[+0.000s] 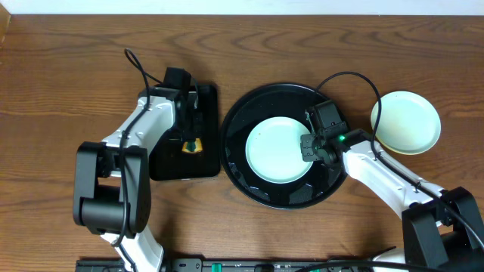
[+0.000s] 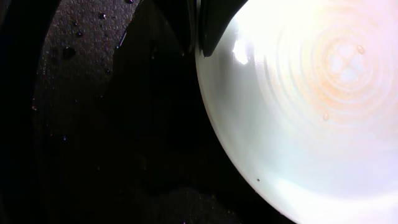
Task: Clean dirty plates on tray and stack at the side
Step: 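Lower the sponge into the black tray and open the left gripper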
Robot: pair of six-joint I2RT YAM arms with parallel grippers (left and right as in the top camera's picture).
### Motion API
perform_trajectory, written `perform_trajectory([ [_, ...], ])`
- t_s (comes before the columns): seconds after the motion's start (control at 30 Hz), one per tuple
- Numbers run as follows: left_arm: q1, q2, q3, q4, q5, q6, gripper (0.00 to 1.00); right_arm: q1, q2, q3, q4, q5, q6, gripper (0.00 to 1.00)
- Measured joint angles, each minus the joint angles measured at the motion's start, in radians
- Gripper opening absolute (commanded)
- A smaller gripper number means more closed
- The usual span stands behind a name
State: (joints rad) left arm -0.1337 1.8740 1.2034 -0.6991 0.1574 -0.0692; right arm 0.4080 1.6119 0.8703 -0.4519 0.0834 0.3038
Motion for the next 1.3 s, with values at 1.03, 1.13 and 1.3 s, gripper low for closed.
perform_trajectory([
  [1.03, 0.216, 0.079, -0.001, 0.042, 0.390, -0.010, 0.07, 0.000, 0.000, 0.000, -0.001, 0.000, 0.000, 0.01],
  [1.13, 0.243, 0.078, -0.001, 0.039, 0.353, -0.037, 0.08, 0.000, 0.000, 0.000, -0.001, 0.000, 0.000, 0.01],
  [1.3, 0.254, 0.078, -0.001, 0.037, 0.344, -0.065, 0.07, 0.000, 0.000, 0.000, -0.001, 0.000, 0.000, 0.01],
])
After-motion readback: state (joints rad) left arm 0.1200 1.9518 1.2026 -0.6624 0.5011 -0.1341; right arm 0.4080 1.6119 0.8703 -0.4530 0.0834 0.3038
